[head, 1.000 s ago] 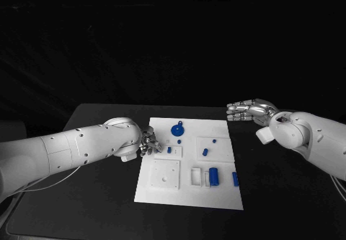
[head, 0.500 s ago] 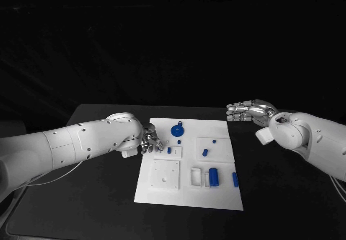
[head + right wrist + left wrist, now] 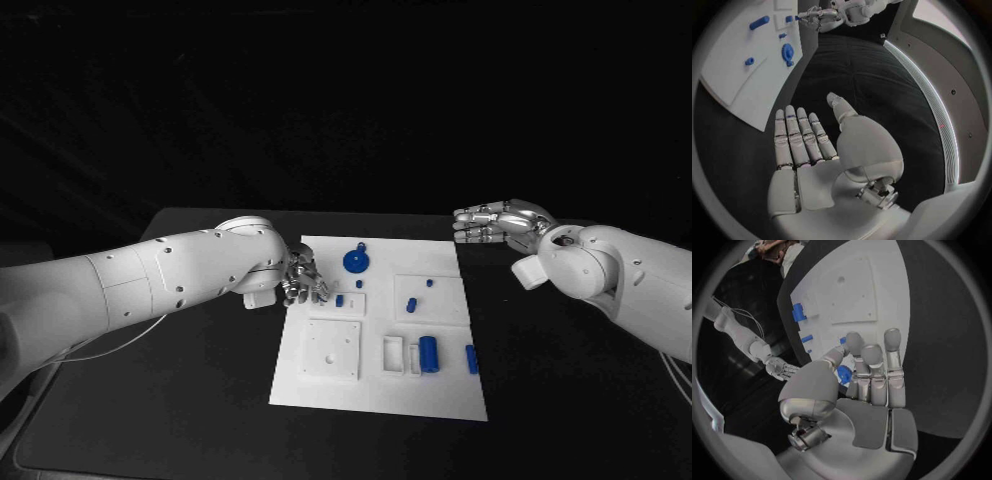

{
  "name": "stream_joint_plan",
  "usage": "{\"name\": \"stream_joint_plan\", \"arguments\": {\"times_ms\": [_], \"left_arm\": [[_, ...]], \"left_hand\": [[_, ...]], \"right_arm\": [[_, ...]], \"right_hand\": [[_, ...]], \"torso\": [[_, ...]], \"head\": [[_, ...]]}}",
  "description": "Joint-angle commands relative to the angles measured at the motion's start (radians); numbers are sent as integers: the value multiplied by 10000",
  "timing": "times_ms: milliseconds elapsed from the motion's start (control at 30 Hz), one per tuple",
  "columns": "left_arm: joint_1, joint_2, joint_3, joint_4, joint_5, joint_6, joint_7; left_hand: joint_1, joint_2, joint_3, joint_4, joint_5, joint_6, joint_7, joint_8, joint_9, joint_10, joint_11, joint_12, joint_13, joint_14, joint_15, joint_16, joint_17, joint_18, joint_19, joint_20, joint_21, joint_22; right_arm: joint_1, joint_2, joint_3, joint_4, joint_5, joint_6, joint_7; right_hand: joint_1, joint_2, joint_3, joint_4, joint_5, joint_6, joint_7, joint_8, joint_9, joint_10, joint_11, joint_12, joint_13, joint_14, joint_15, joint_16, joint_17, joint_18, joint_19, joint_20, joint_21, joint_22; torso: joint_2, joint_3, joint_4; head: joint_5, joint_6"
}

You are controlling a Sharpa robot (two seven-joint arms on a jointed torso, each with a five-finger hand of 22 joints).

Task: Assemble the parts on the task board

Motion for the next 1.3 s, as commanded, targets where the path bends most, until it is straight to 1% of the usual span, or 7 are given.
{"name": "stream_joint_plan", "arguments": {"times_ms": [33, 400, 633, 700, 900, 1133, 1300], "left_arm": [[39, 62, 11, -31, -320, 229, -118], [36, 184, -12, -129, -817, -145, -243], [15, 213, -29, -128, -1099, -397, -272], [8, 215, -31, -126, -1124, -387, -277], [-32, 227, -34, -120, -1068, -229, -279], [-53, 225, -37, -77, -964, -43, -283], [-66, 233, -40, -83, -949, -1, -274]], "left_hand": [[63, 84, 619, -698, 46, 951, -896, -59, -1, 432, -54, 16, 13, -11, -7, 41, 14, 93, -57, 3, 51, 176], [58, 83, 613, -690, 44, 953, -896, -66, -1, 434, -56, 18, 21, -5, -11, 42, 13, 97, -50, 0, 60, 175], [67, 78, 613, -678, 56, 971, -901, -89, 4, 438, -64, 15, 47, 16, -21, 36, 3, 103, -34, -8, 82, 168], [67, 78, 613, -678, 56, 971, -901, -89, 4, 438, -64, 15, 47, 16, -21, 36, 3, 103, -34, -8, 82, 168], [68, 80, 617, -676, 52, 974, -900, -101, 1, 436, -62, 14, 50, 16, -20, 30, 1, 101, -36, -8, 83, 167], [73, 82, 621, -680, 48, 972, -892, -120, -9, 434, -56, -2, 49, 11, -13, 26, 1, 94, -50, -5, 77, 165], [73, 82, 621, -680, 48, 972, -892, -120, -9, 434, -56, -2, 49, 11, -13, 26, 1, 94, -50, -5, 77, 165]], "right_arm": [[-6, 10, 6, 2, -34, 189, 87], [-7, 25, 6, 21, -34, 182, 92], [-7, 25, 6, 31, -34, 181, 94], [-7, 25, 6, 34, -34, 186, 92], [-7, 27, 6, 34, -34, 207, 80], [-7, 33, 6, 24, -43, 353, 25], [-7, 32, 6, 13, -47, 362, 22]], "right_hand": [[11, 37, -7, 25, 56, -33, 15, 13, 11, 32, 8, -19, -14, 32, -27, -19, 10, -38, -8, -3, 1, 9], [1, 50, 16, 12, 47, -53, 21, 11, 10, 24, 11, -21, -14, 29, -24, -18, 11, -38, -32, 0, -1, 8], [1, 50, 16, 12, 47, -53, 21, 11, 10, 24, 11, -21, -14, 29, -24, -18, 11, -38, -32, 0, -1, 8], [1, 50, 16, 12, 47, -53, 21, 11, 10, 24, 11, -21, -14, 29, -24, -18, 11, -38, -32, 0, -1, 8], [7, 59, 30, 4, 63, -44, 18, 13, 11, 29, 10, -19, -14, 33, -26, -18, 11, -37, -22, -1, 0, 8], [-6, 45, 38, 2, 50, -60, 24, 12, 10, 9, 17, -22, -14, 12, -19, -21, 10, -41, -64, 3, -4, 6], [-6, 45, 38, 2, 50, -60, 24, 12, 10, 9, 17, -22, -14, 12, -19, -21, 10, -41, -64, 3, -4, 6]], "torso": [[1, -1, 0], [5, -14, 7], [-1, -11, 8], [3, -8, 6], [-1, -17, 8], [5, -12, -3], [0, -19, 13]], "head": [[4, 3], [6, -33], [17, -38], [19, -35], [24, -66], [23, -97], [13, -113]]}}
